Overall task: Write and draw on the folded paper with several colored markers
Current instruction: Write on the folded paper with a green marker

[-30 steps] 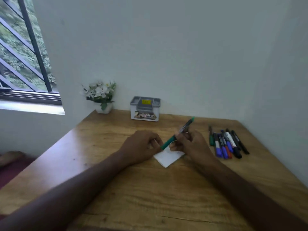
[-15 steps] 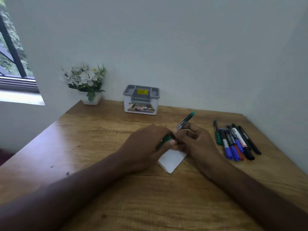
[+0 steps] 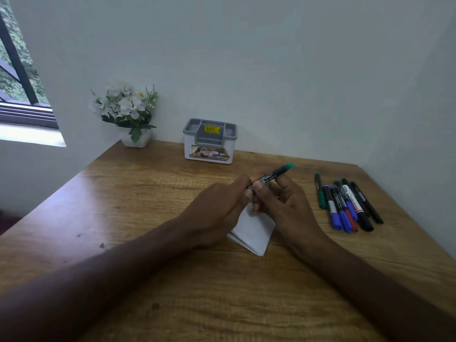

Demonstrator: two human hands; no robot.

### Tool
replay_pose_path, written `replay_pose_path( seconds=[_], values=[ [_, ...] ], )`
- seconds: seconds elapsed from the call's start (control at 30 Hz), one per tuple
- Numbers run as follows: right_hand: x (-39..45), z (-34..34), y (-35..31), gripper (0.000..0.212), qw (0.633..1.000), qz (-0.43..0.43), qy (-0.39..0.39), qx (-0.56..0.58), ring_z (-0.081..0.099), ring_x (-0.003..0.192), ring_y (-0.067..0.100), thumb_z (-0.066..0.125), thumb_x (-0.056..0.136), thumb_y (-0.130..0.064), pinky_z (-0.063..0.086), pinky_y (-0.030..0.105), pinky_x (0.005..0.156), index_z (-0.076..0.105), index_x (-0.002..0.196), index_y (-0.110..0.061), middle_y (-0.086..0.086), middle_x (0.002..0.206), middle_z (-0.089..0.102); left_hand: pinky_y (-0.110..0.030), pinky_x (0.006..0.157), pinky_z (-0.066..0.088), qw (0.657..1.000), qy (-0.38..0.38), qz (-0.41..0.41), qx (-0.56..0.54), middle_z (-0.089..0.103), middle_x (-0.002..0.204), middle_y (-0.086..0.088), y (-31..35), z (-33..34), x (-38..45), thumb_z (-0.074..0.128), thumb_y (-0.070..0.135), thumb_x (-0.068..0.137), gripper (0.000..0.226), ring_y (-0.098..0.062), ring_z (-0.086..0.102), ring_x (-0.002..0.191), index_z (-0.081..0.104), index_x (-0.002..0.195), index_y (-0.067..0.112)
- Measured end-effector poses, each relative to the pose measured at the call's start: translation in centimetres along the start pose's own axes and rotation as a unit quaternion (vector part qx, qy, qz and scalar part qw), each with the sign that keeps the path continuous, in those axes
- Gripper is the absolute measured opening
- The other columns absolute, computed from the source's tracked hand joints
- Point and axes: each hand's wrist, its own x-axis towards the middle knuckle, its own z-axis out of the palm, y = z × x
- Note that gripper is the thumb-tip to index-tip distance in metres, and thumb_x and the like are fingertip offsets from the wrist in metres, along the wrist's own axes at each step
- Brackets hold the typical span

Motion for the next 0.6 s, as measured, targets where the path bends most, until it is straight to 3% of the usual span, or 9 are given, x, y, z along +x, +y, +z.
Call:
replay_pose_path(
  seconds=[0.07,0.23,0.3,0.37,0.47,0.6],
  values=[
    [-0.2,0.3,-0.1,0.023,1.000,0.003,-0.014,0.018,0.069,0.071,0.021,0.059,0.101,-0.026,0.062,0.042,0.081,0.066,0.113,-0.007,0.027,0.089,0.070,-0.034,0.055,0.046,1.000,0.011,0.009,0.009,0.061,0.072,0.007,0.2,0.1,-0.1,0.034,0.034,0.113,0.016,-0.012,0.057,0.059,0.048,0.112,0.027],
    [-0.4,0.6,-0.1,0.028,0.998,0.027,-0.018,0.045,0.070,0.075,0.023,0.060,0.099,-0.034,0.056,0.064,0.093,0.064,0.115,-0.011,0.029,0.091,0.069,-0.023,0.049,0.038,0.999,0.032,0.017,0.031,0.058,0.068,0.008,-0.1,0.0,0.0,0.034,0.037,0.113,0.020,-0.014,0.055,0.053,0.050,0.122,0.029],
    [-0.6,0.6,-0.2,0.025,0.999,0.030,-0.017,0.040,0.070,0.076,0.023,0.059,0.099,-0.034,0.055,0.066,0.093,0.065,0.114,-0.014,0.028,0.091,0.069,-0.021,0.050,0.036,0.999,0.028,0.015,0.021,0.059,0.068,0.008,-0.1,-0.1,-0.1,0.036,0.042,0.112,0.022,-0.013,0.057,0.055,0.052,0.125,0.034],
    [-0.5,0.4,-0.6,0.024,0.999,0.031,0.001,0.042,0.072,0.078,0.021,0.060,0.098,-0.036,0.060,0.058,0.091,0.066,0.111,-0.017,0.020,0.088,0.072,-0.021,0.051,0.039,0.999,0.013,0.001,0.033,0.061,0.068,0.008,-0.2,-0.8,0.1,0.040,0.057,0.106,0.031,-0.008,0.058,0.057,0.051,0.129,0.039],
    [0.4,-0.9,-0.9,0.018,0.988,0.048,0.090,0.116,0.070,0.070,0.014,0.059,0.097,-0.037,0.063,0.038,0.075,0.063,0.102,-0.020,0.000,0.078,0.073,-0.021,0.053,0.039,0.994,-0.049,-0.012,0.098,0.056,0.064,0.010,-1.7,-2.7,0.3,0.049,0.078,0.090,0.053,-0.004,0.054,0.057,0.045,0.134,0.049],
    [1.0,-2.8,-1.5,0.014,0.958,0.083,0.136,0.240,0.076,0.069,0.019,0.052,0.105,-0.026,0.064,0.026,0.060,0.059,0.101,-0.014,0.011,0.087,0.076,-0.025,0.059,0.038,0.974,-0.146,0.033,0.169,0.051,0.063,0.009,-3.7,-4.3,-0.3,0.048,0.081,0.090,0.048,-0.006,0.053,0.063,0.048,0.134,0.062]
  ],
)
